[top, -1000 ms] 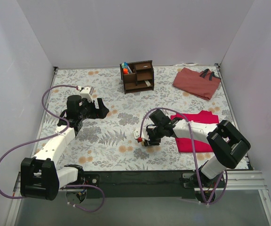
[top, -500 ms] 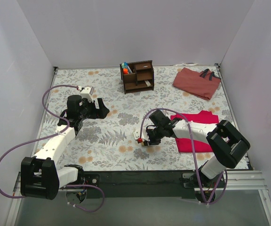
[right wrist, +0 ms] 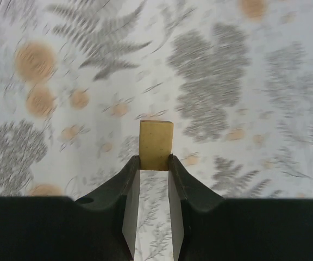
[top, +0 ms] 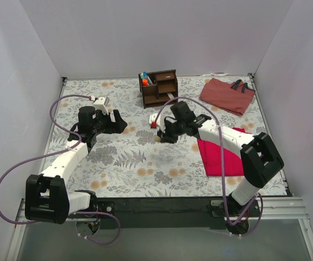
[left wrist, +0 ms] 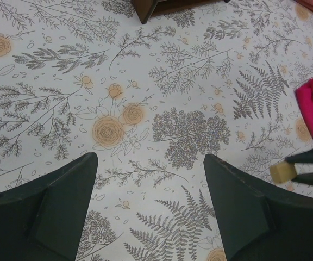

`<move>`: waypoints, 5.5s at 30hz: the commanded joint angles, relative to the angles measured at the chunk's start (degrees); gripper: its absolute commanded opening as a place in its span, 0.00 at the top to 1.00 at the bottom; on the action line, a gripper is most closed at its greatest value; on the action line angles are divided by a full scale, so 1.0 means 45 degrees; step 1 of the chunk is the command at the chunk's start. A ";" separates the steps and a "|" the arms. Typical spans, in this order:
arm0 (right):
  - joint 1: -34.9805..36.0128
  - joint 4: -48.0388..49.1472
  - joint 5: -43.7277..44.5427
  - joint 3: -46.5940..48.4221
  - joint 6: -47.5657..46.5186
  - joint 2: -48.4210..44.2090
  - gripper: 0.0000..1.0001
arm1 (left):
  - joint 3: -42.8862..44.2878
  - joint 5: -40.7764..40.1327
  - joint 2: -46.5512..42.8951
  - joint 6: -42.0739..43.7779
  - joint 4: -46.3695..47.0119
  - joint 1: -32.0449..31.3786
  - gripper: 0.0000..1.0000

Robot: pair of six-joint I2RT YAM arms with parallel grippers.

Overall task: Sort the stationery into containers
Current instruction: Pick up the stationery from the center of the board, then place the stationery in the storage box, then move the storage box to the center of the board.

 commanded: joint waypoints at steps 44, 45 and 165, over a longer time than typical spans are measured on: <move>-0.3415 0.1162 0.5874 1.0771 1.0338 0.8113 0.99 | 0.0602 -0.0564 -0.0156 0.0063 -0.0206 0.0145 0.21; -0.3414 0.1201 0.5874 1.0830 1.0378 0.8173 0.99 | 0.0603 -0.0584 -0.0156 0.0063 -0.0226 0.0145 0.20; -0.3747 0.5557 0.1538 1.4679 1.3464 1.2704 0.99 | 0.7947 -0.1734 1.0919 0.0570 0.4442 0.0320 1.00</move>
